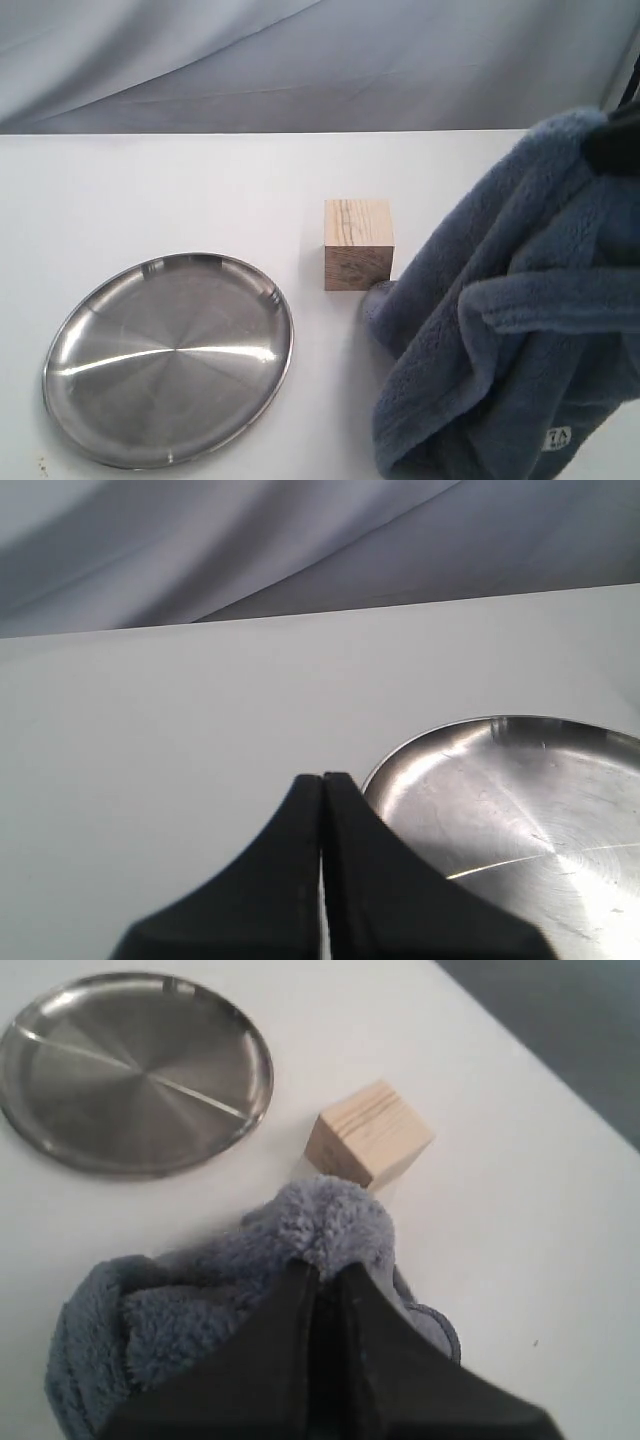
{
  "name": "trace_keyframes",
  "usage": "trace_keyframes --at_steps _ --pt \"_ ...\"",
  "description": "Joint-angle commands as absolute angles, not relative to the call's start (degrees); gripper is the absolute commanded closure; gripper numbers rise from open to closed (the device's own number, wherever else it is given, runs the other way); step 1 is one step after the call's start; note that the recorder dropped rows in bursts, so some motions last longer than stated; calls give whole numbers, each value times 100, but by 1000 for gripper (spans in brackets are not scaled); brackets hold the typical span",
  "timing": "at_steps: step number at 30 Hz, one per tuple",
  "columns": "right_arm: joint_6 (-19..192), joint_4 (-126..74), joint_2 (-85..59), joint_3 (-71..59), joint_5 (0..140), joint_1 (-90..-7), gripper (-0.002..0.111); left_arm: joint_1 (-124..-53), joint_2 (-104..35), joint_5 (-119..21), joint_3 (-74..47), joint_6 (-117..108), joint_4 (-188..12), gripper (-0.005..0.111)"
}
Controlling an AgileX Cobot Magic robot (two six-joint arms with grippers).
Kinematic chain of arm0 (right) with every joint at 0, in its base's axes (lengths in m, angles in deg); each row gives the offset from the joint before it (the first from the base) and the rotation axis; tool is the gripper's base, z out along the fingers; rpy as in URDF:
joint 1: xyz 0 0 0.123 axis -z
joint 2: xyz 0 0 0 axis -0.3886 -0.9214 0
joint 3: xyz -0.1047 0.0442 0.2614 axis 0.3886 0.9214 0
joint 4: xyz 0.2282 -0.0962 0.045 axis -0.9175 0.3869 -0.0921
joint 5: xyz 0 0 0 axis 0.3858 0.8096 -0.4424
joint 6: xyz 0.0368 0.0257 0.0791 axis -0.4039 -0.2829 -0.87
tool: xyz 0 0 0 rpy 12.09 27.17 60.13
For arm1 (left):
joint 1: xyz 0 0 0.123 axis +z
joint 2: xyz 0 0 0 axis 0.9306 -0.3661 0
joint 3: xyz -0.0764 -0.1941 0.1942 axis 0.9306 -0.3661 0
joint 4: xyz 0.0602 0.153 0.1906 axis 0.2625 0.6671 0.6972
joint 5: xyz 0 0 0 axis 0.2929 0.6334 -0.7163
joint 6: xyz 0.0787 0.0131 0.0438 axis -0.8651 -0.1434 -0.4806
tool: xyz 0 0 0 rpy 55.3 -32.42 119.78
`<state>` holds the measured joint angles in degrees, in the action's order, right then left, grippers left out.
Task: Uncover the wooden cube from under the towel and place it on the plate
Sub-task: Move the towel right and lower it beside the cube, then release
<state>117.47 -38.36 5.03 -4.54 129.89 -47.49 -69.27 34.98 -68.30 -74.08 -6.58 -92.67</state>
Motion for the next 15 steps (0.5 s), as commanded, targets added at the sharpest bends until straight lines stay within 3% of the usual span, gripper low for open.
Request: trace_keyframes --at_steps 1,9,15 --pt "11701 -3756 517 417 12829 -4743 108 -6921 3516 -6752 -7437 -662 -9297 105" --pt "11667 -4007 222 1716 11076 -4743 108 -6921 3516 -6752 -7437 -662 -9297 105" --pt "11654 -4477 -875 1854 11045 -4743 108 -6921 3516 -6752 -7437 -662 -9297 105"
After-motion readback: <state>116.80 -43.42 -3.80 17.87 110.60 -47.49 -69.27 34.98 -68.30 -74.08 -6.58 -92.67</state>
